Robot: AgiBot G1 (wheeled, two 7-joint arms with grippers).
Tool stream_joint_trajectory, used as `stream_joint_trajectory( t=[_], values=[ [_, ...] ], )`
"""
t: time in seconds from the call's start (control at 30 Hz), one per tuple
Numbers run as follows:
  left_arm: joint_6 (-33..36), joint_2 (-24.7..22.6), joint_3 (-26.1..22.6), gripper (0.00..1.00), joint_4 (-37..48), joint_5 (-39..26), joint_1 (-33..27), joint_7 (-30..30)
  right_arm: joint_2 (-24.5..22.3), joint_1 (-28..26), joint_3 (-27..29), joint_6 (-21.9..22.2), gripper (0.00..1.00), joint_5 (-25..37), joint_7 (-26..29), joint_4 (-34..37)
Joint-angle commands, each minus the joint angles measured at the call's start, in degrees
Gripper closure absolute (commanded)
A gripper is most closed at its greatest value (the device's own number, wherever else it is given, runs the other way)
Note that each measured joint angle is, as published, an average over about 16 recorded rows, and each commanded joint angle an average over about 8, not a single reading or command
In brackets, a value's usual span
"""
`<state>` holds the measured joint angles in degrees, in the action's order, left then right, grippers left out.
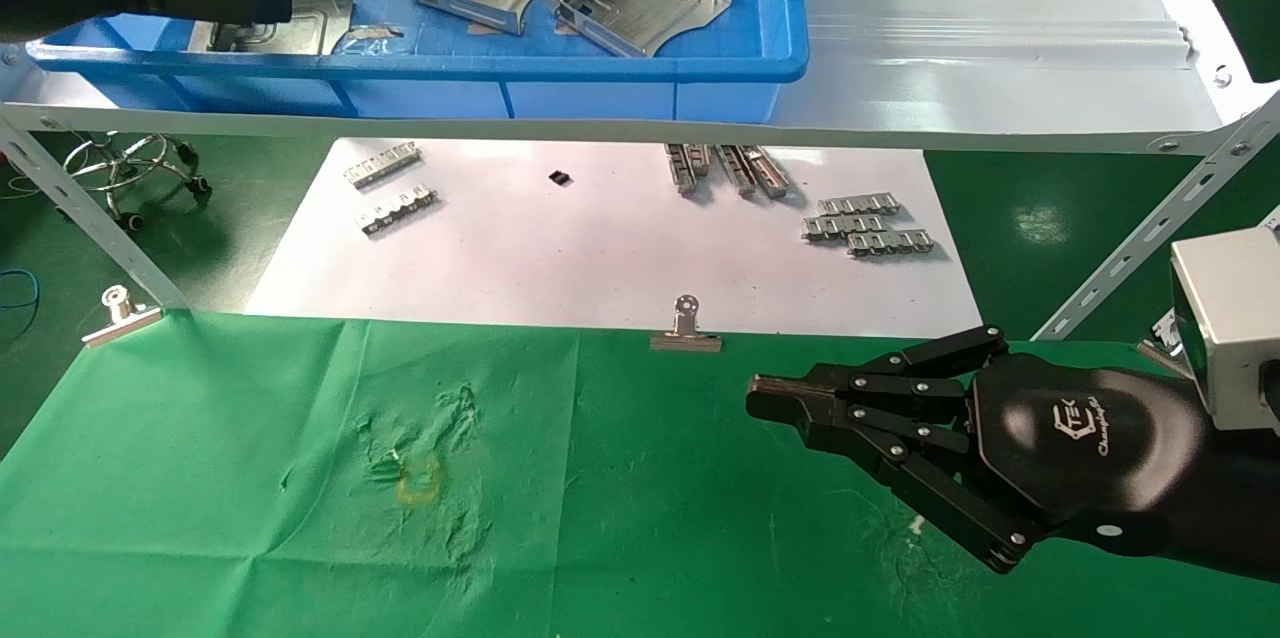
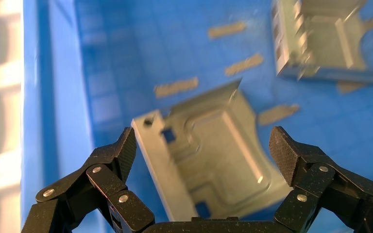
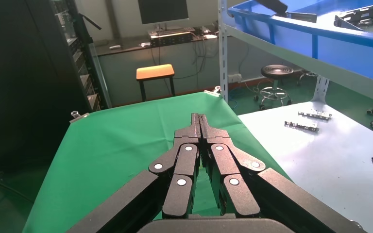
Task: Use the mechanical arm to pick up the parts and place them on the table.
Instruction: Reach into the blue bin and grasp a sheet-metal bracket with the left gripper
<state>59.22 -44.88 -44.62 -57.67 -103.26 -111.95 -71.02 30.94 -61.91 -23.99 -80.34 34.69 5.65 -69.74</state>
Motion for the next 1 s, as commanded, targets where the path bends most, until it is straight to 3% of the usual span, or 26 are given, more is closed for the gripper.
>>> stream_joint_trajectory(
  t=[0.03,0.13,0.23,1.0],
  values=[
    [0.7,0.8,-0.5,0.68,-2.1,-1.1,0.4,-2.4,0.0,0.0,0.0,0.0,1.0,0.0,0.0,0.0],
    [0.5,1.5,-0.8,0.91,-4.2,-2.5,1.1,-4.8,0.0,0.0,0.0,0.0,1.0,0.0,0.0,0.0],
    [0.0,2.0,-1.0,1.0,-5.9,-3.7,1.7,-6.6,0.0,0.0,0.0,0.0,1.0,0.0,0.0,0.0],
    [-3.1,2.8,-1.3,1.0,-8.0,-6.9,4.2,-10.4,0.0,0.0,0.0,0.0,1.0,0.0,0.0,0.0]
  ],
)
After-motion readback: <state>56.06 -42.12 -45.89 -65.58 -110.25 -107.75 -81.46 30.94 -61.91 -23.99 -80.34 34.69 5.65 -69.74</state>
